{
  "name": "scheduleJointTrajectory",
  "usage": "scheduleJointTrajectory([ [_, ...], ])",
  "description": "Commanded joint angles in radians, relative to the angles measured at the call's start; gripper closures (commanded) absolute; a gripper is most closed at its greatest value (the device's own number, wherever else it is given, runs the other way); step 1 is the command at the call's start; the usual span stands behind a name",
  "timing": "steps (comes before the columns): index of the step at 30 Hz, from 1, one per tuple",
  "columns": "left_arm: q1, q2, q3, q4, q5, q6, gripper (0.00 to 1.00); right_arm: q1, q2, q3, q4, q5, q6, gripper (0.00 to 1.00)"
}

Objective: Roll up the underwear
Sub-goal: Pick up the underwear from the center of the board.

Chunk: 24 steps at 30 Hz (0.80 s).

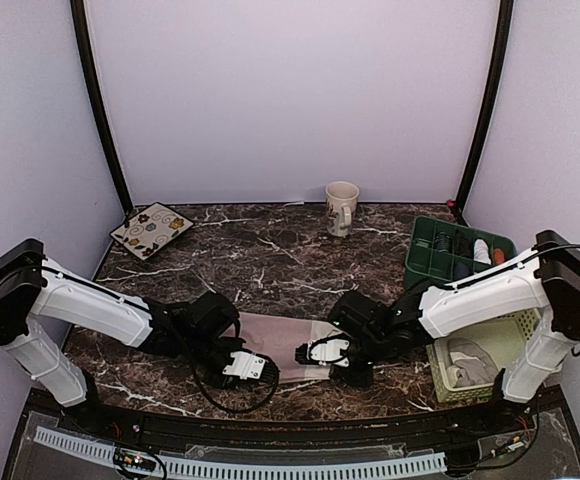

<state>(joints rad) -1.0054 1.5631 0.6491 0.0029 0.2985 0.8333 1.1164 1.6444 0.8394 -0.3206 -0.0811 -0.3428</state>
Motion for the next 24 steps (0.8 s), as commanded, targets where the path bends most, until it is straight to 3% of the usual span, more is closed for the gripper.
scheduleJointTrajectory([
  [1, -0.004, -0.037, -0.006, -0.043, -0.005, -0.007, 0.99, -0.007, -0.023, -0.005, -0.076, 0.038, 0.002, 1.0],
  [8, -0.007, -0.107, -0.008, -0.119, 0.076, -0.032, 1.0, 0.018, -0.06, 0.013, -0.107, -0.006, 0.027, 1.0],
  [16, -0.002, -0.154, 0.0, -0.134, 0.064, -0.099, 1.0, 0.016, -0.13, -0.004, -0.117, 0.016, 0.061, 1.0],
  [24, 0.087, -0.132, 0.064, -0.124, 0.091, -0.123, 1.0, -0.038, -0.123, 0.052, -0.141, 0.042, 0.053, 1.0],
])
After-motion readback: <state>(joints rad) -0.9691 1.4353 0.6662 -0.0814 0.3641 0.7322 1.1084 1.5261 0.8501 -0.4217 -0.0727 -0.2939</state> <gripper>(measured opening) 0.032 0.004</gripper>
